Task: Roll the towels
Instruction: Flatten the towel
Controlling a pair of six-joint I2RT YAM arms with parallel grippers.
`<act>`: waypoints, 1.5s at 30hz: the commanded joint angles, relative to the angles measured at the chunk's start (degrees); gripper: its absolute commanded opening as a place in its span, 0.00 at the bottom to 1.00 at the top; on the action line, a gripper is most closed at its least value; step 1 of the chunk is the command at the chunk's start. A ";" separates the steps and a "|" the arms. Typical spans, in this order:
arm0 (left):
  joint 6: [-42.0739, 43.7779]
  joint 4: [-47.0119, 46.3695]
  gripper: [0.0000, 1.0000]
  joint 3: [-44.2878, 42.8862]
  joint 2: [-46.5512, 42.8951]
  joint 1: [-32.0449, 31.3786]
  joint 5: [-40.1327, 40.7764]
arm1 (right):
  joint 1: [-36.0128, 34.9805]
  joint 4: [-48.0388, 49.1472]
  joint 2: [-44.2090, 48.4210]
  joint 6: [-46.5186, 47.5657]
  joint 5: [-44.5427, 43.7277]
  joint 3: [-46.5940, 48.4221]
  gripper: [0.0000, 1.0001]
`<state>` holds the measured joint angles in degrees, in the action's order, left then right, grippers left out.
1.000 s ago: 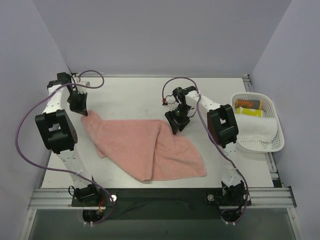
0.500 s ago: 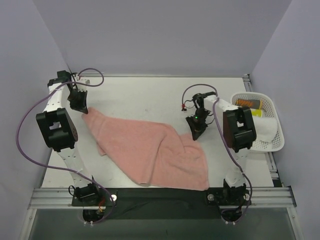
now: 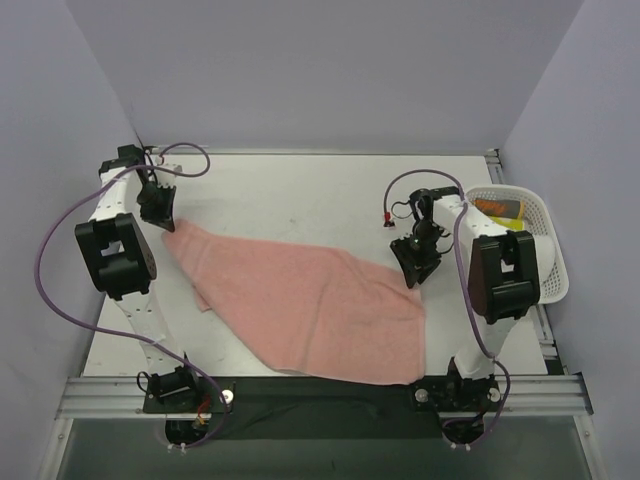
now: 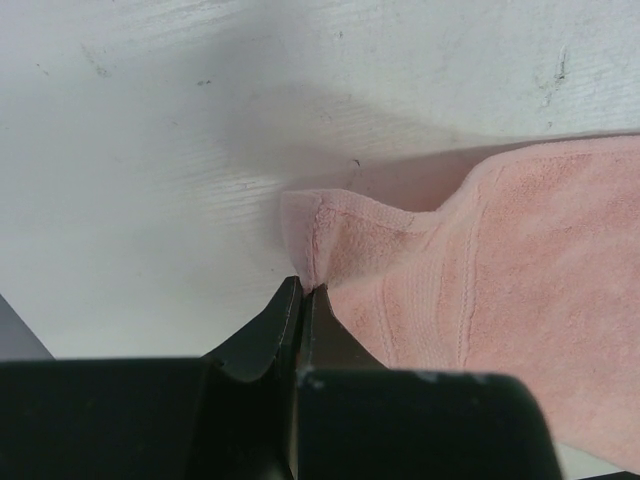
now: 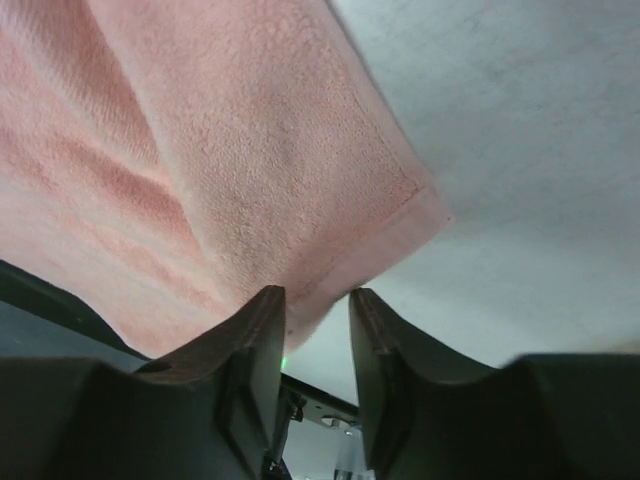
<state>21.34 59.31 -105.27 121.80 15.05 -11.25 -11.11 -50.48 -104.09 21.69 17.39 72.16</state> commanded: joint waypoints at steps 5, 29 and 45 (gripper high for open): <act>1.60 -0.42 0.00 -0.55 -0.51 -0.11 -1.06 | 3.46 -2.26 -5.93 -5.25 -2.00 8.43 0.37; 1.68 0.02 0.02 -3.71 3.09 -0.55 -4.05 | 4.52 4.42 -17.72 -12.47 -6.58 14.23 0.15; -0.60 0.63 0.43 -9.69 9.59 -1.34 -4.14 | 5.14 4.16 -13.42 -11.76 -6.22 13.01 0.00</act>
<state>21.85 59.77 -112.44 129.38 14.22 -14.02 -6.35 -44.84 -119.79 9.47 10.94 85.73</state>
